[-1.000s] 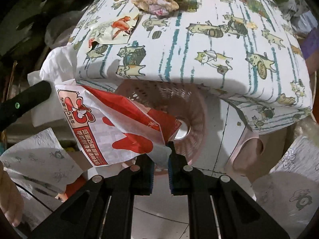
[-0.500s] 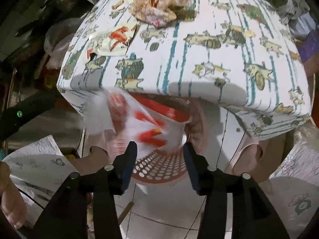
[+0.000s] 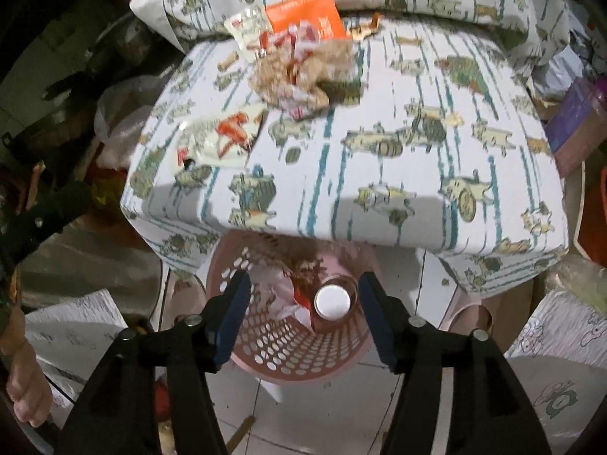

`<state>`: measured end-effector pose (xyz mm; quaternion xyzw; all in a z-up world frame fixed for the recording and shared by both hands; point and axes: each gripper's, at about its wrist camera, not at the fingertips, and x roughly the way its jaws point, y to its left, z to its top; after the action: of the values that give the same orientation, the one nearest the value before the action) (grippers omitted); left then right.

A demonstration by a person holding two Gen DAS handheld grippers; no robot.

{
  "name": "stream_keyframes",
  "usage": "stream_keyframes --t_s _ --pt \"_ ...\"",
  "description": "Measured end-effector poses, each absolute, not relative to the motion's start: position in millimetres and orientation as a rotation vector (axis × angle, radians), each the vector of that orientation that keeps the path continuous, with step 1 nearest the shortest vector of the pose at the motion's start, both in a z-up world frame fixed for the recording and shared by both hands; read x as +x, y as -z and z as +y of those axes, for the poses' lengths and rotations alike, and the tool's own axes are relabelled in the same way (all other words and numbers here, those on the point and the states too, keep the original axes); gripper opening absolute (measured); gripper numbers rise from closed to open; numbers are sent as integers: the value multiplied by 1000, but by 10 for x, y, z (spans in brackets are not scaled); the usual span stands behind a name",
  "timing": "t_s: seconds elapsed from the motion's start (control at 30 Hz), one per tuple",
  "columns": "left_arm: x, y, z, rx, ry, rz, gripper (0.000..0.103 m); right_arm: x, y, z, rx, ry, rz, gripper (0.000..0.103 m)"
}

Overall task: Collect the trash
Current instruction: 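Carry the tissue and bag over the pink basket and open both tools, then raise both tools and move back toward the stool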

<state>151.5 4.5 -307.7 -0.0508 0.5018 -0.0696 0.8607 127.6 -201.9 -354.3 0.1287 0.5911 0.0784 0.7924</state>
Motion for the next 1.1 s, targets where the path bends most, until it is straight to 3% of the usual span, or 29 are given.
stream_keyframes --t_s 0.17,0.7,1.1 --pt "1465 2980 25 -121 166 993 84 1300 3403 -2069 290 -145 1198 73" --pt "1518 2839 155 -146 61 943 87 1325 2928 -2347 327 -50 992 87" --pt "1777 2599 168 -132 30 938 87 1706 2804 -2442 392 -100 1060 88"
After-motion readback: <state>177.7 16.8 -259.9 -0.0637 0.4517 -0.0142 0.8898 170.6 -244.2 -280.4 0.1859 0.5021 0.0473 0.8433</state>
